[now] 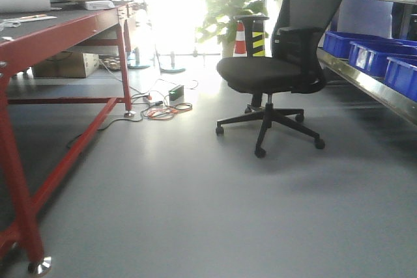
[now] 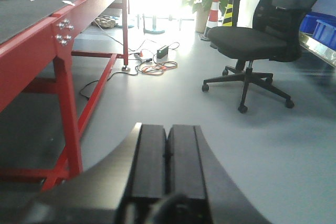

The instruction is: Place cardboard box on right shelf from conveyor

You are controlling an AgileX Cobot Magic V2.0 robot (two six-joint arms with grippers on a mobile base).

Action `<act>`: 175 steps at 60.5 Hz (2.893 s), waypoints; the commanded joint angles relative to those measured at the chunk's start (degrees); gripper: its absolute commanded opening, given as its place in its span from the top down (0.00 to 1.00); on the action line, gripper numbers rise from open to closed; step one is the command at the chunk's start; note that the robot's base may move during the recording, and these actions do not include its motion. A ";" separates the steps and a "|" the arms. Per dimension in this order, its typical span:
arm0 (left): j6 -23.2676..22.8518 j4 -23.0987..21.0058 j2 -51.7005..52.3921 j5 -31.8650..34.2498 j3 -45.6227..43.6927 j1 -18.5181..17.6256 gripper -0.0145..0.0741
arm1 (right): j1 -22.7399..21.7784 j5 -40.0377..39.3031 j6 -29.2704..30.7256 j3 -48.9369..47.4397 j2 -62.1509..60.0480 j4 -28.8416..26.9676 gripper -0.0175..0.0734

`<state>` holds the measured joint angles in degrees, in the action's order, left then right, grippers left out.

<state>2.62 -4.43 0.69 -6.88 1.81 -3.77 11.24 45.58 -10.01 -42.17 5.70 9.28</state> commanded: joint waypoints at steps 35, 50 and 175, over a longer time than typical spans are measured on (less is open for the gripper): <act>0.01 -0.34 0.93 4.99 0.58 -0.40 0.97 | -0.42 -5.81 0.54 -1.53 1.09 0.81 0.59; 0.01 -0.34 0.93 4.99 0.58 -0.19 0.97 | -0.42 -5.81 0.54 -1.53 1.09 0.81 0.59; 0.01 -0.34 0.93 4.99 0.47 2.78 0.97 | -0.42 -5.81 0.54 -1.53 1.09 0.81 0.59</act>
<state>2.62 -4.43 0.69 -6.88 1.81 -2.12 11.24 45.58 -10.01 -42.17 5.70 9.28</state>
